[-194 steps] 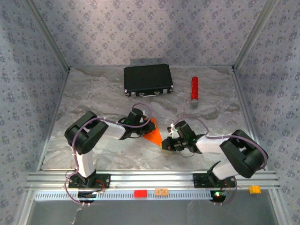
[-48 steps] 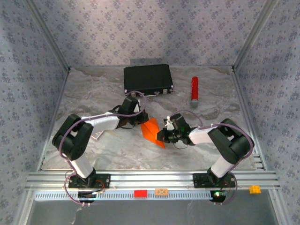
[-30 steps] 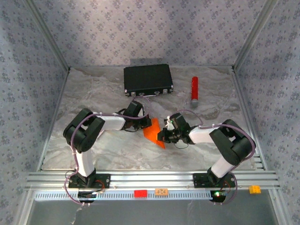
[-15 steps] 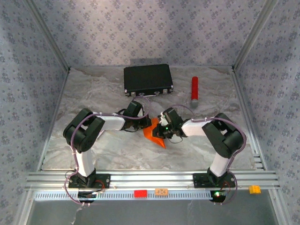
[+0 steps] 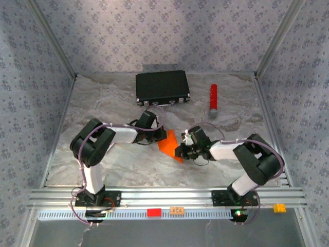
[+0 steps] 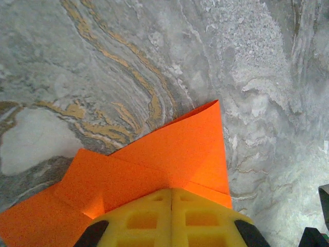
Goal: Fold a paper plane with a square sheet of paper (pick it up from the middle)
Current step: Fourth fold the wing at the center of the table.
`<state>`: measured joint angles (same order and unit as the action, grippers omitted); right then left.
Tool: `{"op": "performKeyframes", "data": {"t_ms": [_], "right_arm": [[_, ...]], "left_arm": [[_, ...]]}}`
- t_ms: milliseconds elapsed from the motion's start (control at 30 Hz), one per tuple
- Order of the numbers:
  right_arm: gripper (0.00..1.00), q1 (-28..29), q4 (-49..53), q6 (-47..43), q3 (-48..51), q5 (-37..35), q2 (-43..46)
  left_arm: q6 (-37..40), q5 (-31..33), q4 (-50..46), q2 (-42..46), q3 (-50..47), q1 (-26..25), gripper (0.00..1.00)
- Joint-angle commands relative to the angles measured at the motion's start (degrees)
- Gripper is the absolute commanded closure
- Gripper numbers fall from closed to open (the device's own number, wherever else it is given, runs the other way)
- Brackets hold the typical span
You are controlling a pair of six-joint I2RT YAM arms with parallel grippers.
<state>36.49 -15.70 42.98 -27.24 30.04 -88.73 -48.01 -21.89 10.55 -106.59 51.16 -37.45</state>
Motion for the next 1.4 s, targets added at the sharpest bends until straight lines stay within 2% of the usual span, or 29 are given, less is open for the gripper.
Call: {"op": "performKeyframes", "data": {"t_ms": [0, 633, 733, 933, 1033, 1367], "right_arm": [[0.95, 0.0, 5.4, 1.0, 5.4, 0.9, 1.4], [0.95, 0.0, 9.5, 4.2, 16.8, -3.7, 17.0], [0.94, -0.1, 12.1, 4.3, 16.4, -3.5, 21.5], [0.91, 0.2, 20.2, 1.5, 7.3, -4.7, 28.6], [0.91, -0.2, 20.4, -0.1, 3.5, -5.6, 25.4], [0.92, -0.1, 9.3, 0.9, -6.6, -1.1, 6.1]], "left_arm": [[0.8, 4.1, -4.5, -2.9, -2.1, 0.8, 0.99], [0.4, 4.0, -3.2, -2.9, -3.0, 1.1, 0.99], [0.4, 3.7, -3.0, -2.9, -3.0, 1.1, 0.99], [0.1, 3.6, -2.1, -2.6, -3.7, 1.1, 0.99], [0.3, 3.6, -2.3, -2.3, -3.6, 1.1, 0.99], [0.2, 3.1, -2.1, -2.8, -3.3, 1.2, 0.99]]}}
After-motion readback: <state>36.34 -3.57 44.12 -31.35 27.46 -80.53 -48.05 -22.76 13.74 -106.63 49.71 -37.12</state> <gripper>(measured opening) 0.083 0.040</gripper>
